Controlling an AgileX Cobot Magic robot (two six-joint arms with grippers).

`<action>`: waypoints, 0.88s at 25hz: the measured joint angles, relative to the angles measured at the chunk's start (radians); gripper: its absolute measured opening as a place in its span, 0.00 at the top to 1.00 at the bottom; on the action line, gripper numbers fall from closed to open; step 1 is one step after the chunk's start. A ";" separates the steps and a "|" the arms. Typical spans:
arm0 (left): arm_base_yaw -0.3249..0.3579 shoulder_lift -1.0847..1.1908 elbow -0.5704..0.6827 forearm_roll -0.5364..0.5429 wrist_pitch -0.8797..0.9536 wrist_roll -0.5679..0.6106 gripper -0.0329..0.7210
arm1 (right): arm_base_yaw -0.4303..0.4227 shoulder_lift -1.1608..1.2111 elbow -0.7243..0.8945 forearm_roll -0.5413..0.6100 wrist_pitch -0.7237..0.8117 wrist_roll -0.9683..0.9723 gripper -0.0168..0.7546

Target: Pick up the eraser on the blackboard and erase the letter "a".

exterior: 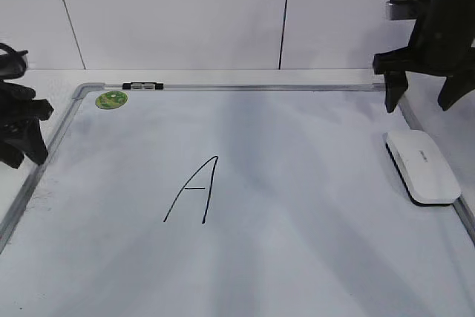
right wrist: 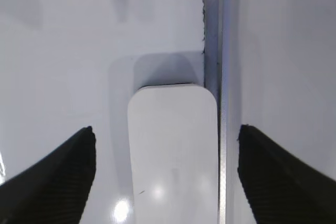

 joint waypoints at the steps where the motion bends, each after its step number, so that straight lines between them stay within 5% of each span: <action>1: 0.000 -0.007 -0.020 0.000 0.029 0.000 0.54 | 0.000 -0.012 0.000 0.002 0.002 0.000 0.12; 10: 0.000 -0.164 -0.169 -0.023 0.227 0.000 0.64 | 0.000 -0.134 0.000 0.024 0.006 0.000 0.19; 22: 0.000 -0.450 -0.183 -0.041 0.259 0.002 0.64 | 0.000 -0.427 0.002 0.073 0.023 0.002 0.27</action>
